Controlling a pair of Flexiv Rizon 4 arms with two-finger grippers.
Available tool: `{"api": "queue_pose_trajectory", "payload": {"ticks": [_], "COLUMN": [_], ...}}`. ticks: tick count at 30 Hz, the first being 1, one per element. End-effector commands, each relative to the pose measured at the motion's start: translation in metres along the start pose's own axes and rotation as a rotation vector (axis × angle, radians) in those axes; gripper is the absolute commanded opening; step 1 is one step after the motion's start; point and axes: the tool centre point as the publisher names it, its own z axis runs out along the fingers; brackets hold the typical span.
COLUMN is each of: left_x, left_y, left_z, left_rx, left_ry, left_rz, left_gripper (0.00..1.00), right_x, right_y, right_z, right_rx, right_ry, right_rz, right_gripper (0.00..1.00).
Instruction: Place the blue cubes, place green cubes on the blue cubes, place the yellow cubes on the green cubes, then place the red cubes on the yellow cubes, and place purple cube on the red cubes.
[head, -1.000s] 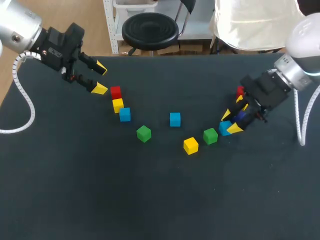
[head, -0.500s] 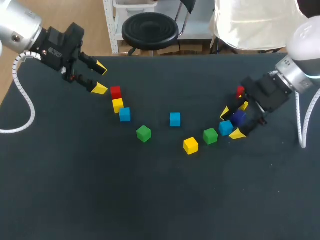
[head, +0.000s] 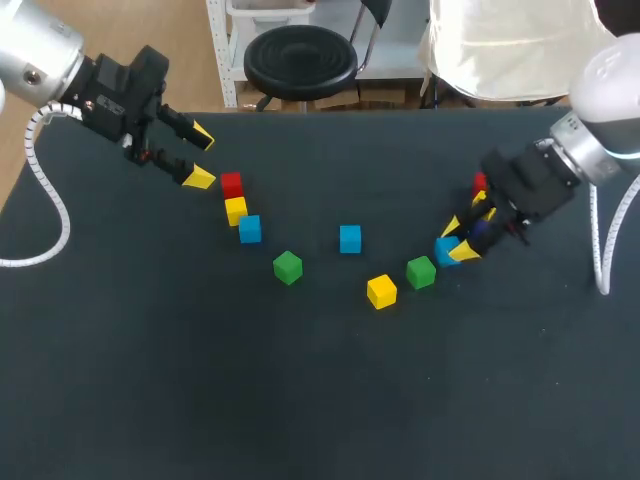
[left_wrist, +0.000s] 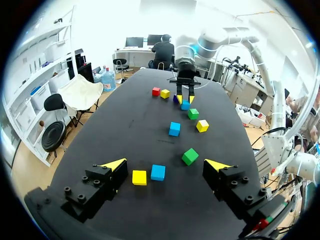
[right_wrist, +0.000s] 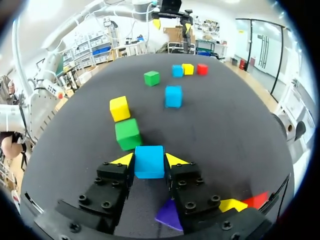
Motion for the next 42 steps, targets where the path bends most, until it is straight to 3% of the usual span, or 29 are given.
{"api": "queue_pose_trajectory", "payload": {"ticks": [1,11,23,42], "left_x": [0.001,0.001,0.001,0.001], "left_y": [-0.001,-0.001,-0.001,-0.001], "left_z": [0.000,0.000,0.000,0.000], "left_rx": [-0.002,-0.002,-0.002,-0.002], "left_ry": [-0.003,-0.003,-0.003,-0.003], "left_rz": [0.002,0.002,0.002,0.002], "left_gripper": [1.00,1.00,1.00,1.00], "right_x": [-0.013,-0.046,-0.075,-0.080], "right_y": [0.011,0.002,-0.009,-0.010], "right_z": [-0.005,-0.007,0.008,0.019], "right_rx": [0.061,0.126,0.072,0.079], "right_ry": [0.001,-0.032,-0.057,-0.039], "right_rz": [0.009,0.093,0.092,0.073], "right_gripper": [0.00,0.00,0.00,0.00]}}
